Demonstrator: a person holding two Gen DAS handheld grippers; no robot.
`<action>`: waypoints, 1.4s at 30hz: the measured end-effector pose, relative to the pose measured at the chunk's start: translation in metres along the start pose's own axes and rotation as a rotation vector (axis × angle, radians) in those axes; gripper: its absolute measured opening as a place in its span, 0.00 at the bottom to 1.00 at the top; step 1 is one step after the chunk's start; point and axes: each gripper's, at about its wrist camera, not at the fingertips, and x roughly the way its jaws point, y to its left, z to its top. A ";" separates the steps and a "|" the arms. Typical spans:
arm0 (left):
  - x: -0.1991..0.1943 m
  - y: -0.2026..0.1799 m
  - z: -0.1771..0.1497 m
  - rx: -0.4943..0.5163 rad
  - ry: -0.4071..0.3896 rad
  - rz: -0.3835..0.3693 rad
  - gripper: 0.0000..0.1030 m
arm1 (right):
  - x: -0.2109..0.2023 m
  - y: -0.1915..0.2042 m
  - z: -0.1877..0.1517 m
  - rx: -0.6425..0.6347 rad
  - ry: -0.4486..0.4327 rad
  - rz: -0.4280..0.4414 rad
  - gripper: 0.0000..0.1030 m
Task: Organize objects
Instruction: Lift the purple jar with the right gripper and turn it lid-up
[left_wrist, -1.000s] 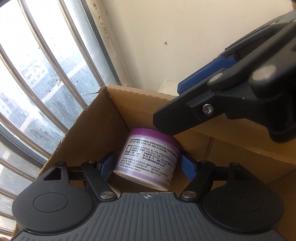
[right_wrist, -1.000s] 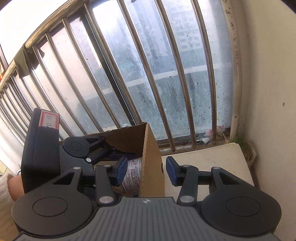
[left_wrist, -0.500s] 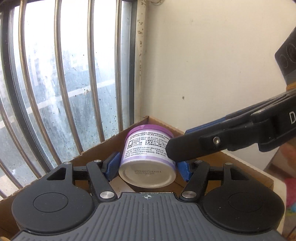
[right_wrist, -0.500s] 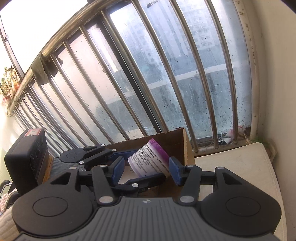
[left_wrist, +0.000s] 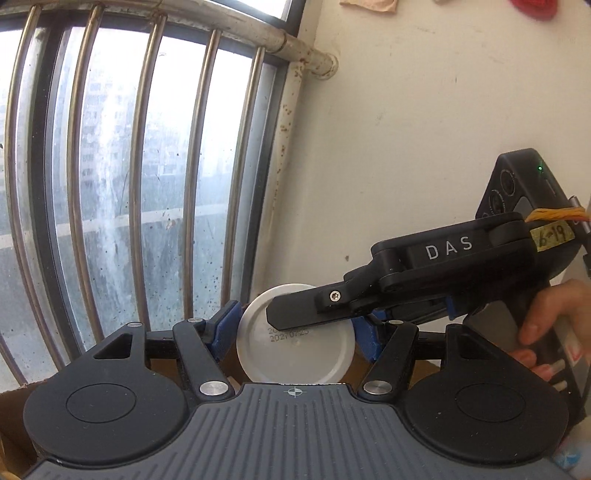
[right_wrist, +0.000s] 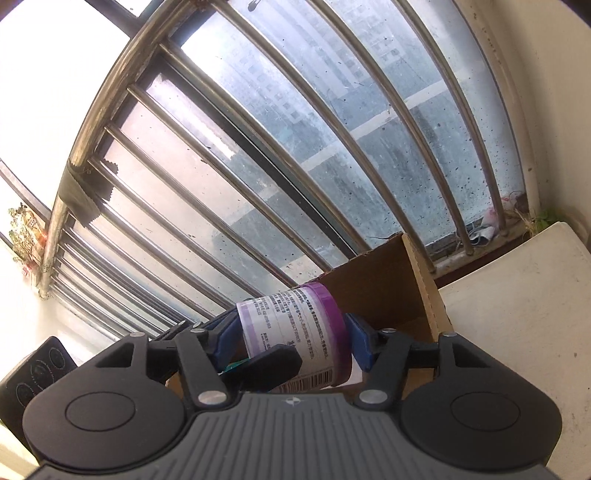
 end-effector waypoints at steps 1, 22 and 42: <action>0.003 0.002 0.000 -0.011 0.011 -0.004 0.62 | 0.001 -0.001 0.000 0.002 0.003 0.009 0.60; -0.008 -0.018 -0.017 0.261 0.418 0.150 0.81 | 0.032 0.058 -0.053 -0.704 0.077 -0.331 0.56; -0.081 0.019 -0.034 0.124 0.487 0.257 0.78 | 0.061 0.100 -0.101 -1.001 0.362 -0.279 0.59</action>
